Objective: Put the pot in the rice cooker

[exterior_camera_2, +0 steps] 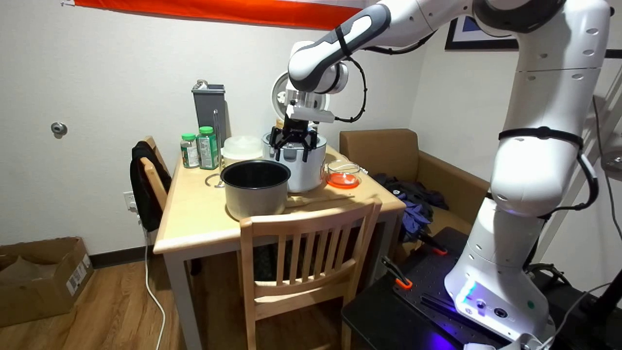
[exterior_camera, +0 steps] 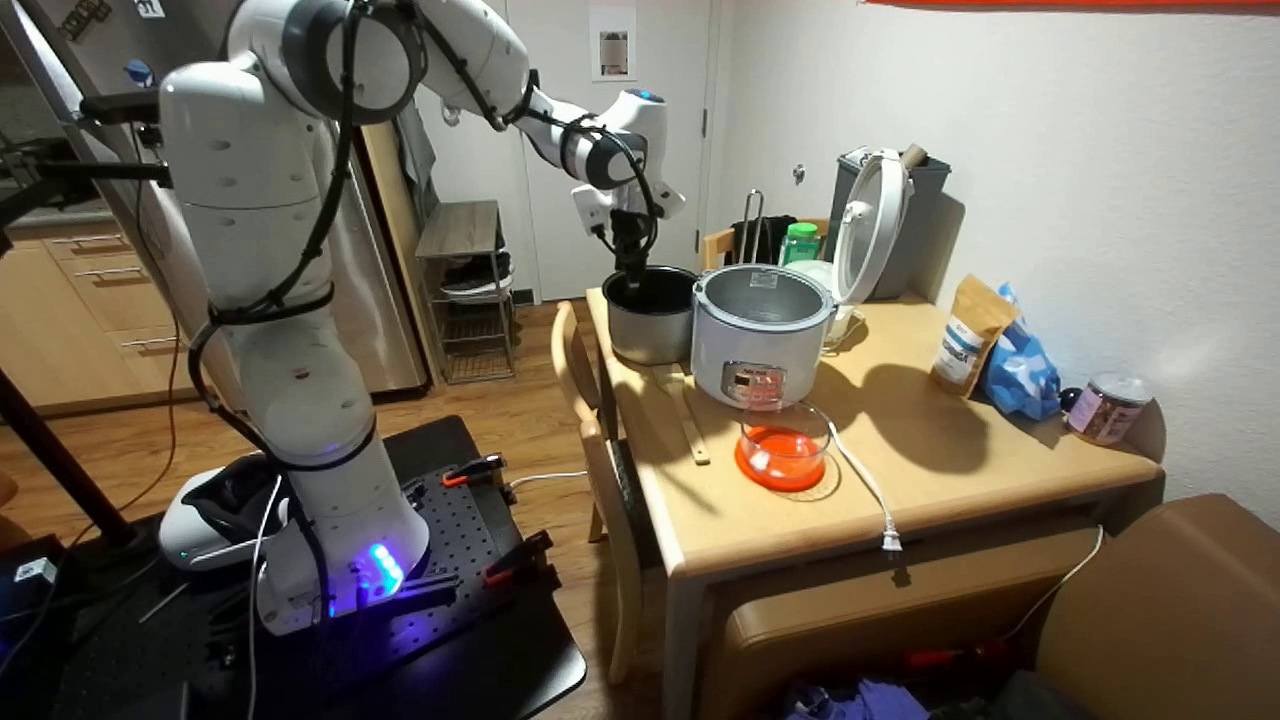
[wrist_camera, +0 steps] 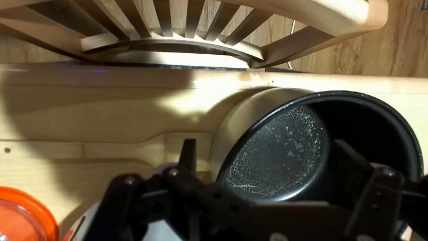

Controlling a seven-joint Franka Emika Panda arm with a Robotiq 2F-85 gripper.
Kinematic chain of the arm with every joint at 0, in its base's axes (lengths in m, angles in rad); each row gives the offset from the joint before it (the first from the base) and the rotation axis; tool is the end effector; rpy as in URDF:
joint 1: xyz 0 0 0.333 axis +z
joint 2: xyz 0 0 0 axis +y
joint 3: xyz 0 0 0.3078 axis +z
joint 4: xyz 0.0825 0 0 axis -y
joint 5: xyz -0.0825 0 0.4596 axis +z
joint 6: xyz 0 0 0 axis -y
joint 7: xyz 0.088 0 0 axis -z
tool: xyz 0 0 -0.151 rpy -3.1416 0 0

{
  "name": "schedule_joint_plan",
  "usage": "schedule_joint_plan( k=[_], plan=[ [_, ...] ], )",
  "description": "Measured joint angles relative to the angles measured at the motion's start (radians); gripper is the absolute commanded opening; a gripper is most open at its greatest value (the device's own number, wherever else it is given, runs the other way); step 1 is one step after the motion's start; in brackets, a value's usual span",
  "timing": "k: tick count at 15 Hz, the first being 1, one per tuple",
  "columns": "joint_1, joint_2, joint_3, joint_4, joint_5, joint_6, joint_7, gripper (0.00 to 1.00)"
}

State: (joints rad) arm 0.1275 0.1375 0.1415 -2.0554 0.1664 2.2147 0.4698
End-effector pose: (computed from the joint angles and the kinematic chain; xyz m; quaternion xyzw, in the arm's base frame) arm 0.6114 0.1805 0.2786 -0.9857 0.1494 0.0173 0.0755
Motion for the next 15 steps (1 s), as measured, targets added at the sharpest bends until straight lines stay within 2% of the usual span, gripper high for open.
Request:
schedule_joint_plan(
  k=[4, 13, 14, 15],
  plan=[
    [0.035, 0.064, 0.000, 0.001, 0.005, 0.025, 0.138, 1.00],
    [0.071, 0.154, -0.031, -0.007, 0.002, 0.177, 0.387, 1.00],
    [0.073, 0.160, -0.035, -0.007, 0.001, 0.185, 0.407, 0.75],
    [0.075, 0.165, -0.037, -0.007, 0.001, 0.191, 0.422, 0.74]
  ],
)
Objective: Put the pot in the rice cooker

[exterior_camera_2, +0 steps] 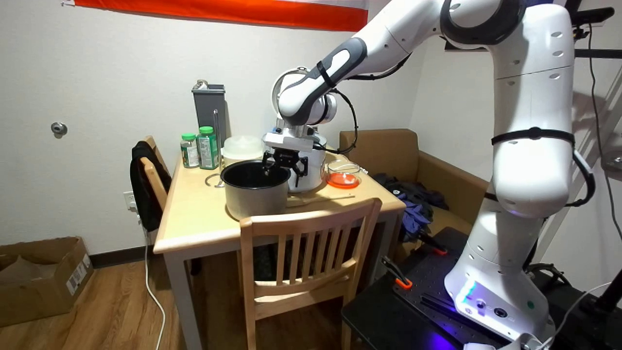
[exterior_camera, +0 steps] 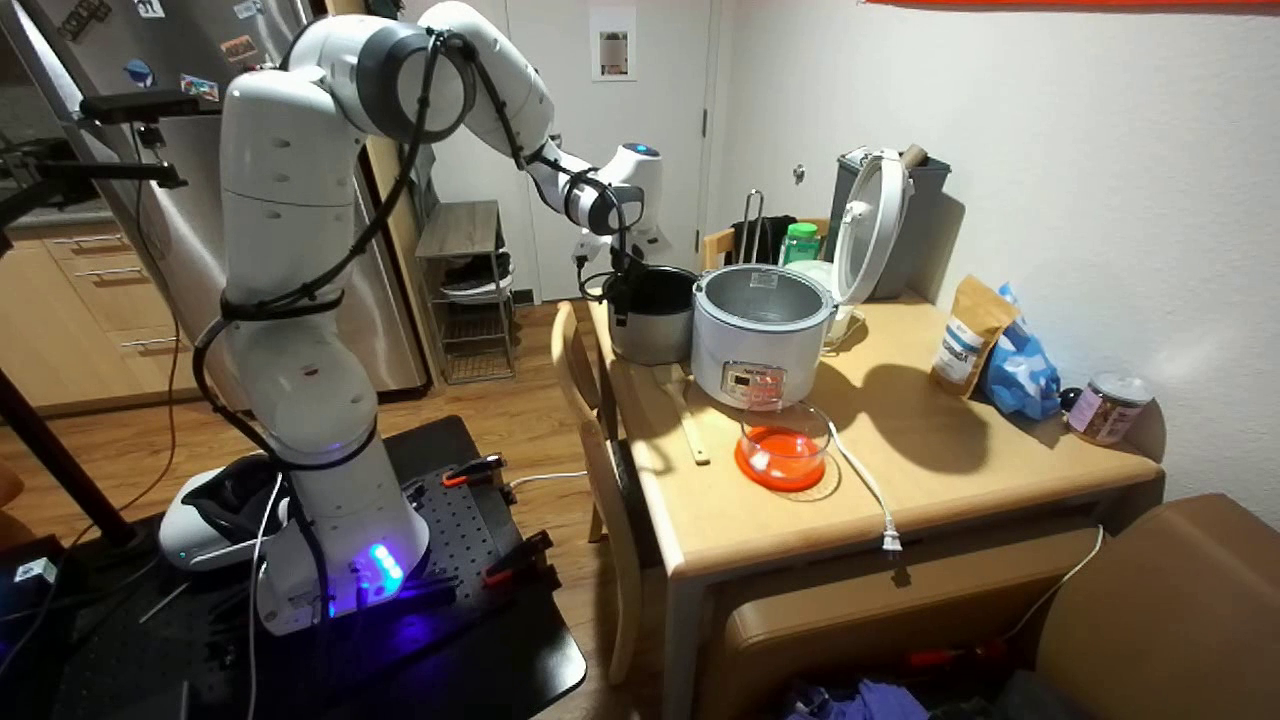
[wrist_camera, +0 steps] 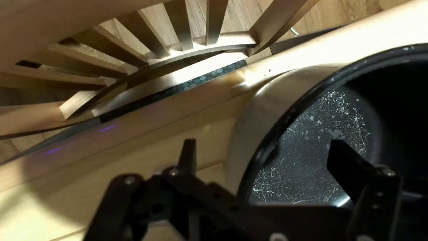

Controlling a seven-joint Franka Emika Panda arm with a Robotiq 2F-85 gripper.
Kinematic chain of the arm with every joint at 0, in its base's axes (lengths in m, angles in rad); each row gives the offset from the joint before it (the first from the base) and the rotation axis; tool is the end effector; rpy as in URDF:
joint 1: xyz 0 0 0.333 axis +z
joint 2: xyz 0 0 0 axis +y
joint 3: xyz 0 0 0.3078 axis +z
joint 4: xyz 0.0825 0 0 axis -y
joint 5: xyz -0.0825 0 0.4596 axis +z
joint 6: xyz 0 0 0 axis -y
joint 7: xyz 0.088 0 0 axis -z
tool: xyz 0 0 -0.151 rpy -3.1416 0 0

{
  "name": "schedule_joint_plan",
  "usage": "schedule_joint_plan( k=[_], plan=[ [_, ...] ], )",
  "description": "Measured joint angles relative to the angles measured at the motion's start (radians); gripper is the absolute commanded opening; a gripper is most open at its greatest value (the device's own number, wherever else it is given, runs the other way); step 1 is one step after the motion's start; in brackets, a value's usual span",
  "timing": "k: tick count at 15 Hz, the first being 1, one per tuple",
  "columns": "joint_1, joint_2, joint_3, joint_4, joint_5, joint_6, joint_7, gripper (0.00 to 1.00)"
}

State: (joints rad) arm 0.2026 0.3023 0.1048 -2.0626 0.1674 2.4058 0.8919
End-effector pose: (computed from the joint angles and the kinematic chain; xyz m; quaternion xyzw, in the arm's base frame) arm 0.6135 0.2027 0.1866 -0.9346 0.3474 0.0243 0.0717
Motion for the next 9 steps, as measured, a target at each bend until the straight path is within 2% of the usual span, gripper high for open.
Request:
schedule_joint_plan(
  k=[9],
  plan=[
    [0.021, 0.011, -0.002, 0.001, -0.027, 0.012, 0.024, 0.05]
  ],
)
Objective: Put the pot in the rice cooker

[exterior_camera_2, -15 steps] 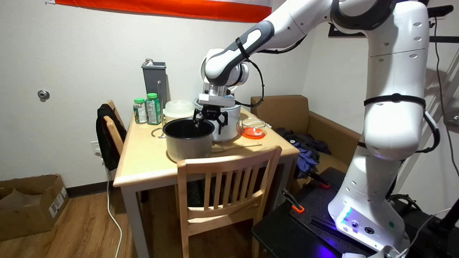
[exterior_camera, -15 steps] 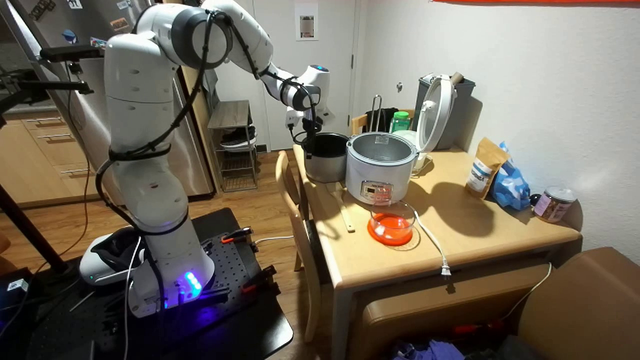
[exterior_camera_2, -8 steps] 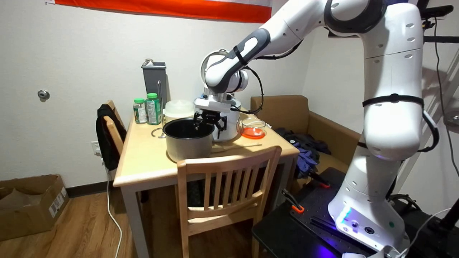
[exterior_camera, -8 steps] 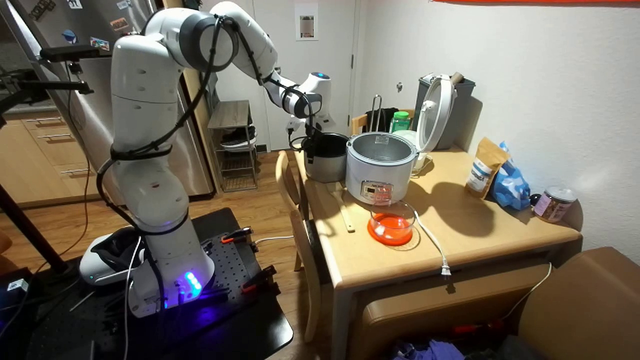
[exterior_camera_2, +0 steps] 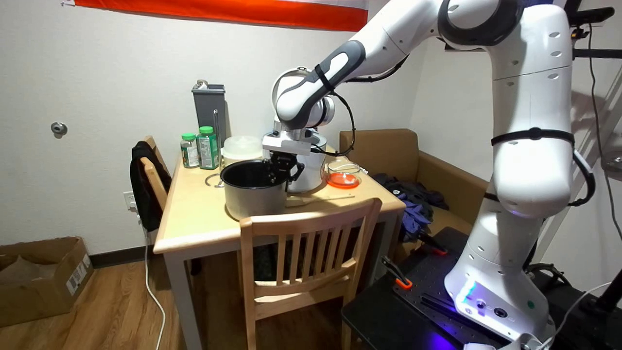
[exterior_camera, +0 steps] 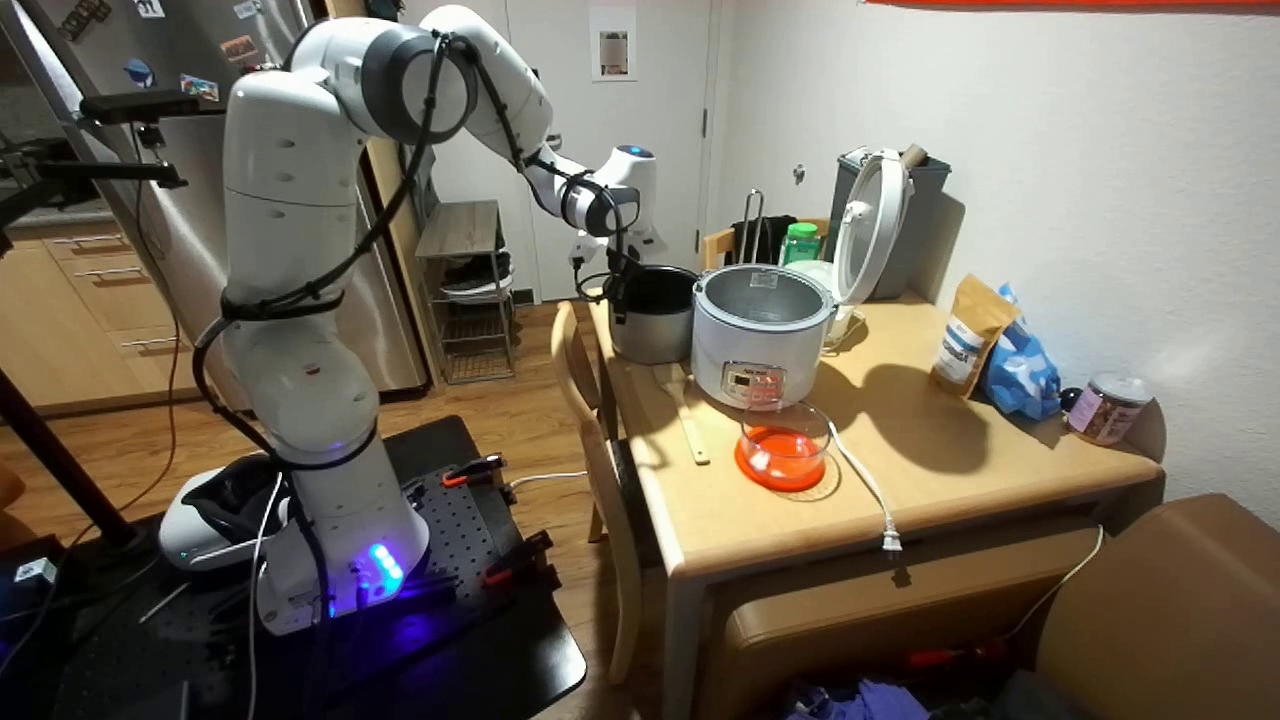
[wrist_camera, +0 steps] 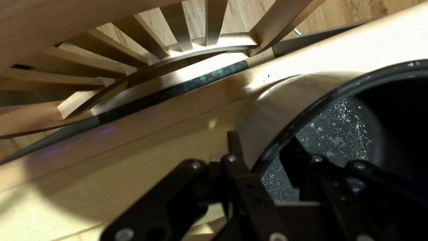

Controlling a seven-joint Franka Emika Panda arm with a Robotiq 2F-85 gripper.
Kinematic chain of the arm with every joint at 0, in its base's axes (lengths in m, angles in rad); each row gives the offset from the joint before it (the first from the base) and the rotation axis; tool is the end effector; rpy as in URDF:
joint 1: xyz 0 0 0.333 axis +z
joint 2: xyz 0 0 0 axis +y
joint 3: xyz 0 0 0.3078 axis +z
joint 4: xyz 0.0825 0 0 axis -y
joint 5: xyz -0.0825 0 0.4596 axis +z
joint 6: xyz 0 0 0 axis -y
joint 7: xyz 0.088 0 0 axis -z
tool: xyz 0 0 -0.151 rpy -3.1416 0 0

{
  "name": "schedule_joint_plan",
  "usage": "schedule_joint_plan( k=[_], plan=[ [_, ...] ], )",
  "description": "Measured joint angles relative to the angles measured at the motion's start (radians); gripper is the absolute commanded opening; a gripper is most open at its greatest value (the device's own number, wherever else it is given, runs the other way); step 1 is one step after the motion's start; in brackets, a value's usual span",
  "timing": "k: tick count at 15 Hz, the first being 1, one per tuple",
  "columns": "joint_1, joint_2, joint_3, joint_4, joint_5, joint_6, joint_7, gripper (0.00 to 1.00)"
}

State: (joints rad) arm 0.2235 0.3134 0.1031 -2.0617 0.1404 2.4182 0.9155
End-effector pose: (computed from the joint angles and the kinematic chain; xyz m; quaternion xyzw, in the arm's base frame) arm 0.6103 0.2134 0.1809 -0.9376 0.3412 0.0193 0.0641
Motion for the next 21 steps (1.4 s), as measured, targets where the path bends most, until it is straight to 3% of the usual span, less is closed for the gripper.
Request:
schedule_joint_plan(
  k=[2, 15, 21],
  plan=[
    [0.002, -0.001, -0.003, 0.002, -0.023, 0.001, 0.024, 0.00],
    [0.015, -0.006, -0.010, 0.002, -0.062, 0.000, 0.055, 0.02],
    [0.022, -0.094, -0.001, 0.008, -0.062, -0.046, 0.050, 0.02]
  ],
)
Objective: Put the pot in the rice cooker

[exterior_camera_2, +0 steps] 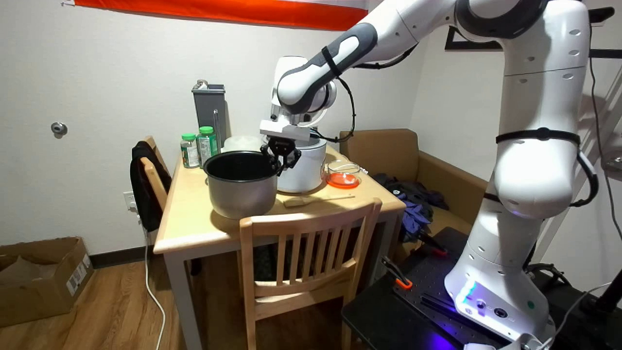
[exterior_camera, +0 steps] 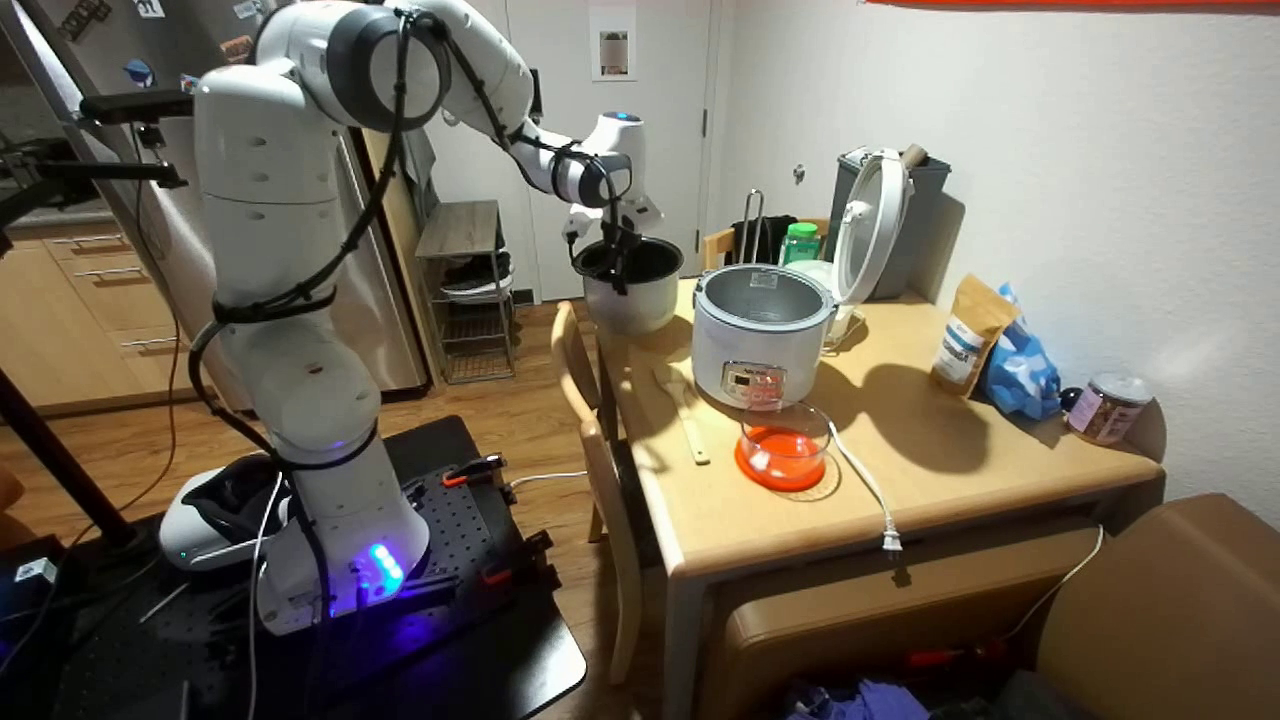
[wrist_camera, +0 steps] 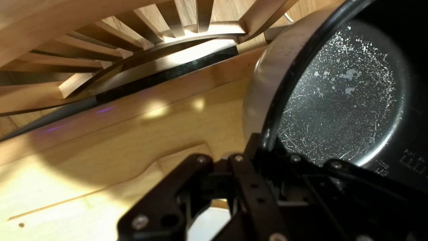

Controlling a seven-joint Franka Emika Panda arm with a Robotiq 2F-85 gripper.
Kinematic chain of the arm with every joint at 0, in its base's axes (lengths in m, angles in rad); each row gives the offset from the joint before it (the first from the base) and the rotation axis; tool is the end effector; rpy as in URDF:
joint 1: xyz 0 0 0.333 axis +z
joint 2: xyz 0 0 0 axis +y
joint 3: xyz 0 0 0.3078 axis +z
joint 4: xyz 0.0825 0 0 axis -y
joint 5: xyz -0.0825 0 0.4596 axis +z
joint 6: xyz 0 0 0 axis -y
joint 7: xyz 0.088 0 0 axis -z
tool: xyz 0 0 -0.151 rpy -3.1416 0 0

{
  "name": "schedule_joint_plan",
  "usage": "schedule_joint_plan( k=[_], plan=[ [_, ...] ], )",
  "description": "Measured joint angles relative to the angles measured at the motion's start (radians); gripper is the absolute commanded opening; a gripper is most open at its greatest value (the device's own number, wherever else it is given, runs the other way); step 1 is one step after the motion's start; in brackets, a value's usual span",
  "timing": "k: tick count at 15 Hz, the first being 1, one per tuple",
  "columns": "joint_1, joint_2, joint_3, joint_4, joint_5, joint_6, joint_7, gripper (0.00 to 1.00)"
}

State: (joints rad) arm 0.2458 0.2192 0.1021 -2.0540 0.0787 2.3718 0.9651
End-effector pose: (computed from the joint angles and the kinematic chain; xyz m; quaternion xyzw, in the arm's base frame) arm 0.6137 0.2266 0.2409 -0.9418 0.3302 -0.0150 0.0617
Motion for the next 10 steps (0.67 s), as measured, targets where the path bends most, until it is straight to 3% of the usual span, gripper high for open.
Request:
schedule_joint_plan(
  k=[10],
  plan=[
    [-0.014, -0.170, 0.010, 0.077, -0.021, -0.279, -0.138, 0.02]
  ],
)
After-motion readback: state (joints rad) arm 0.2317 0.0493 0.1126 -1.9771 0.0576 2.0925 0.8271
